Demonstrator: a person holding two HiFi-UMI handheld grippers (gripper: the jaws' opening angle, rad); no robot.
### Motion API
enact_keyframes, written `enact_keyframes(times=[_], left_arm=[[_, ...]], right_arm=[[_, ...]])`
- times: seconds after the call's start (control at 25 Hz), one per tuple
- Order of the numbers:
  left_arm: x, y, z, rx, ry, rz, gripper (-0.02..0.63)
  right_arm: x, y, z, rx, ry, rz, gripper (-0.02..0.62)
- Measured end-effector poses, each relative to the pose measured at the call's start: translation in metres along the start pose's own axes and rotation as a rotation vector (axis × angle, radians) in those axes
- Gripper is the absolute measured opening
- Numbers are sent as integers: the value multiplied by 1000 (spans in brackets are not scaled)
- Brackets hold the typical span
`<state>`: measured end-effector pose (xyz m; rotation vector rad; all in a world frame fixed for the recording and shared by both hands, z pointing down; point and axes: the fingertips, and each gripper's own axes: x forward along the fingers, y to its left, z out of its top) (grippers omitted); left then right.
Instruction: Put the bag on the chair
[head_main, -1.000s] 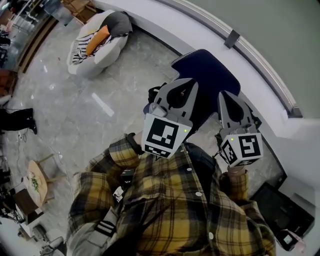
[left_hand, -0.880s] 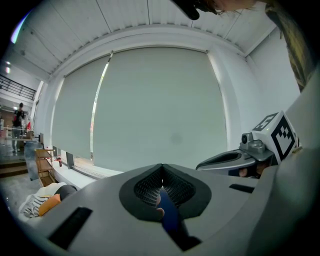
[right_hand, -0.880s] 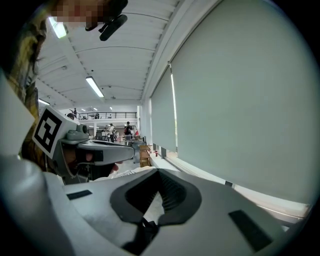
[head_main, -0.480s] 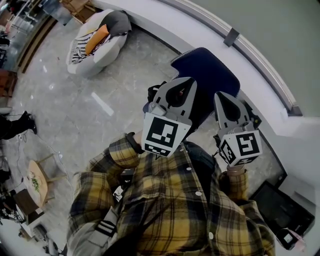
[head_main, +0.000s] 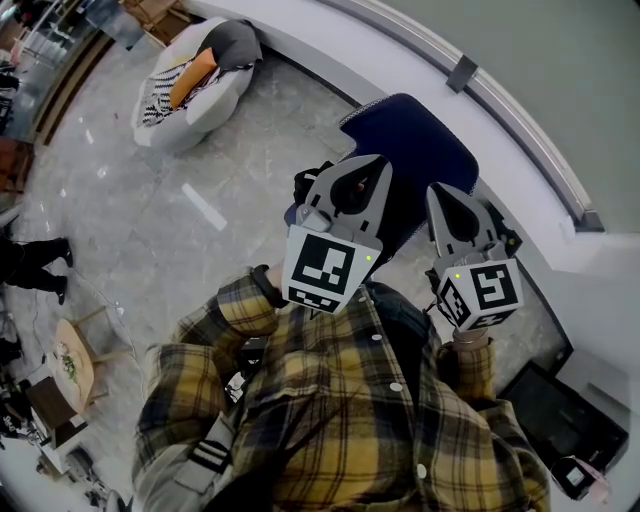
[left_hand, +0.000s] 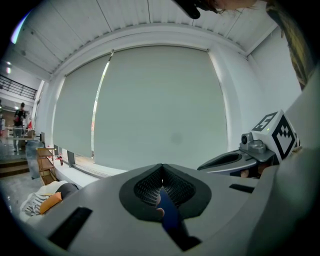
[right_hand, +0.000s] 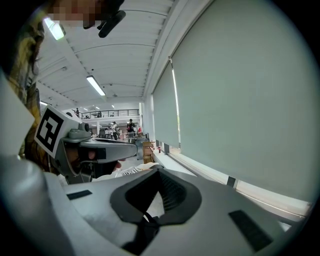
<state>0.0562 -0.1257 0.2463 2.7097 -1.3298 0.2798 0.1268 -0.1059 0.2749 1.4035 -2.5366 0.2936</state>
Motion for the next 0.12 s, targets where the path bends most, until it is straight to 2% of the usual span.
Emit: enact_keyframes(times=[0.12], left_arm=[[3,-1,-2,4,4,4,19]], right_arm=[[1,-4,-2,-6,6,-1,15]])
